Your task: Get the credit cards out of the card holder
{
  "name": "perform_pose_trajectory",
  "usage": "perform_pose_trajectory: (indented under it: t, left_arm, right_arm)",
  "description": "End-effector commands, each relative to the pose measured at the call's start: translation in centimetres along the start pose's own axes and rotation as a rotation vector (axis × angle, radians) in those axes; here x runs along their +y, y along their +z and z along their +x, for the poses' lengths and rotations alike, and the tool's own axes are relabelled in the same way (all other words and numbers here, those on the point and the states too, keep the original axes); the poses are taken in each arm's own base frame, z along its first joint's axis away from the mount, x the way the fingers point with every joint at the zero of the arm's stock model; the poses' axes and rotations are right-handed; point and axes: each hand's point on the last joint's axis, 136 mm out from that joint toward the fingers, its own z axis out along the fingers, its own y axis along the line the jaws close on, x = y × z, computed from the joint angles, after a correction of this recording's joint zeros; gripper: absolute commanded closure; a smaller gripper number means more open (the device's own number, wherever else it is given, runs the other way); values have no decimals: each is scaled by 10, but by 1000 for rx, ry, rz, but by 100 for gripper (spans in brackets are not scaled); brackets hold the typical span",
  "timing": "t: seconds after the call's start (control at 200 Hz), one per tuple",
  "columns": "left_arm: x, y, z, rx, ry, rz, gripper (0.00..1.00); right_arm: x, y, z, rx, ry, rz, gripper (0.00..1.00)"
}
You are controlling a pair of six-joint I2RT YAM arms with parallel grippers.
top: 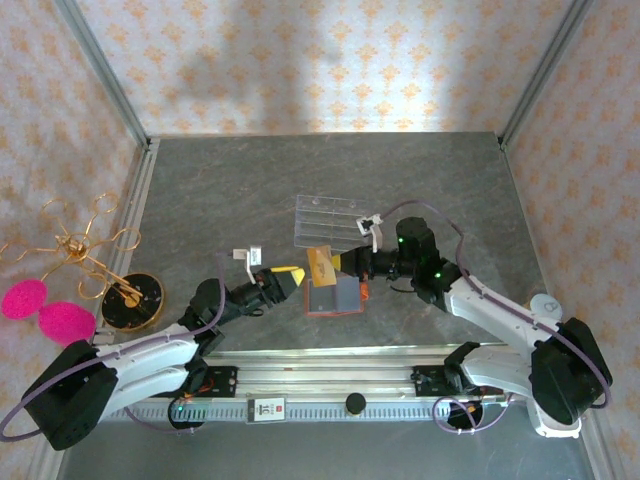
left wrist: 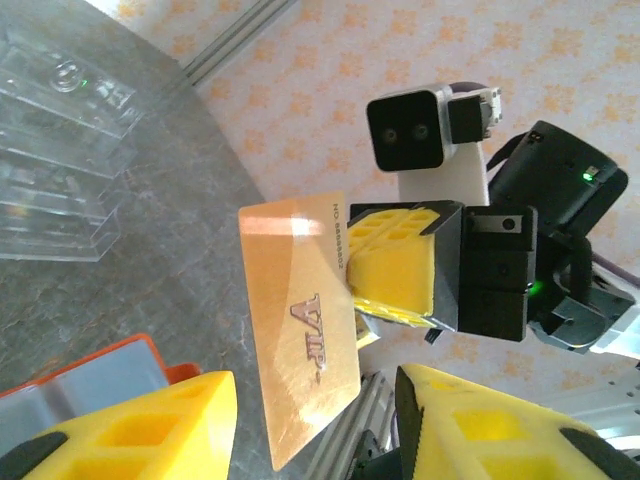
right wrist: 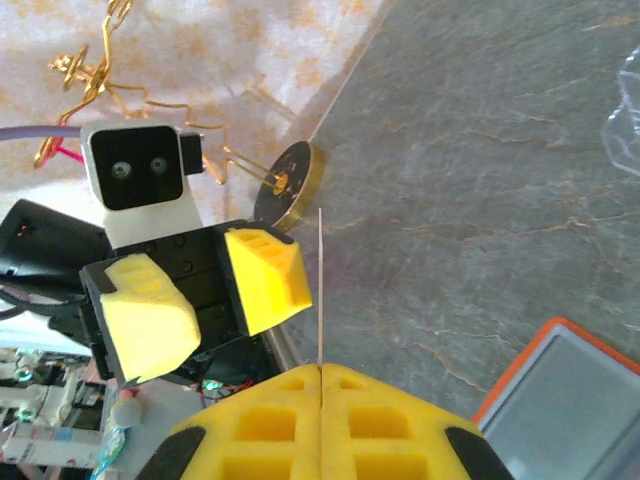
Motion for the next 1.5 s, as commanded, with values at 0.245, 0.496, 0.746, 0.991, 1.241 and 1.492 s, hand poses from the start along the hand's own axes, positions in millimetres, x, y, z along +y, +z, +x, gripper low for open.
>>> perform_pose_trajectory:
  t: [0.245,0.496,0.746,0.991,1.241,1.492]
  left_arm:
    - [-21,0,-10,-32,20,110,55]
    - [-38,2,-12,-28,4,206,59]
    - [-47,3,-11,-17,-22,271,76]
    - [-49,6,-10,-11,-30,287,85]
    - [-46,6,-8,-6,-27,272,100]
    - [-48,1,-8,-16,23,265,100]
  right_arm:
    - [40,-5,-4,-21,-80,-140,100]
    - [43,-2,-2,-17,-86,-149,100]
    - [42,-1,-2,-21,-81,-144,100]
    - [40,2,0,-16,-72,-136,100]
    - [26,0,-4,-40,-75,-37,91]
    - [-11,-17,-24,-182,-55,220,78]
